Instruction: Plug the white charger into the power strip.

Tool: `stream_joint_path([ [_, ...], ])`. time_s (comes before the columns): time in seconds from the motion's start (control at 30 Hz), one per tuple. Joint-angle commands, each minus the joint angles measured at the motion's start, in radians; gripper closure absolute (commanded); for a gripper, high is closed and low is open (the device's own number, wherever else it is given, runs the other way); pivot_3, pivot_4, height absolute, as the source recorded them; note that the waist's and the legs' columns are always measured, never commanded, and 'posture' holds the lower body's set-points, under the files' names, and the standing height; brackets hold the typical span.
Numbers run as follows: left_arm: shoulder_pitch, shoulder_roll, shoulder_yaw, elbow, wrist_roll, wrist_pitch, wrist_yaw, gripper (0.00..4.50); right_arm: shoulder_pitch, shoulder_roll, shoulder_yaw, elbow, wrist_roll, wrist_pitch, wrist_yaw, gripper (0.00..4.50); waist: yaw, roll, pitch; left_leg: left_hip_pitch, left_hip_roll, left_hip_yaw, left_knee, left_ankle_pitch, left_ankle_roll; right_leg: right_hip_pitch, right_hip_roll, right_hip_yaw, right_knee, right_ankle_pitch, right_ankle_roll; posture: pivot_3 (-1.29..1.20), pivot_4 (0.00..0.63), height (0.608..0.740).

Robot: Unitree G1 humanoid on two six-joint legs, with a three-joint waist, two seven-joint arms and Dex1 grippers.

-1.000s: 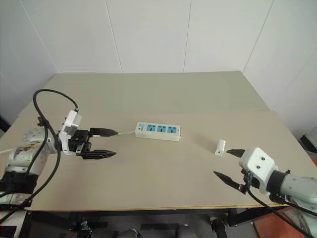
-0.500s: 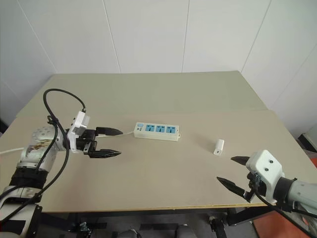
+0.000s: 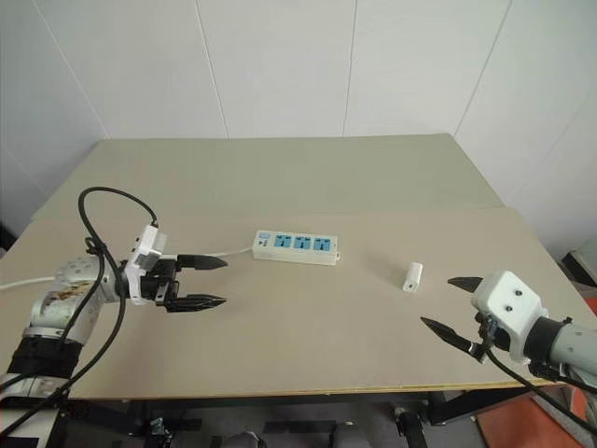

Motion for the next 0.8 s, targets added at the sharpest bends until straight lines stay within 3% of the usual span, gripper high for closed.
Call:
stream_joint_path([
  [0.03, 0.005, 0.033, 0.046, -0.050, -0.023, 0.002, 0.004, 0.02, -0.007, -0.011, -0.003, -0.001, -0.002, -0.034, 0.016, 0.00, 0.000, 0.000, 0.000, 0.000, 0.000, 0.000, 0.000, 0.000, 0.000, 0.000, 0.000, 0.000, 0.000, 0.000, 0.000, 0.00, 0.150, 0.740],
  [0.2, 0.010, 0.035, 0.045, -0.031, 0.013, -0.040, 0.036, 0.02, -0.036, 0.010, 0.018, 0.032, -0.066, -0.091, -0.040, 0.00, 0.000, 0.000, 0.000, 0.000, 0.000, 0.000, 0.000, 0.000, 0.000, 0.000, 0.000, 0.000, 0.000, 0.000, 0.000, 0.00, 0.150, 0.740],
  [0.8, -0.064, -0.021, 0.011, 0.048, 0.045, -0.073, 0.036, 0.02, -0.011, 0.038, -0.017, 0.027, -0.080, -0.151, -0.069, 0.00, 0.000, 0.000, 0.000, 0.000, 0.000, 0.000, 0.000, 0.000, 0.000, 0.000, 0.000, 0.000, 0.000, 0.000, 0.000, 0.00, 0.150, 0.740],
])
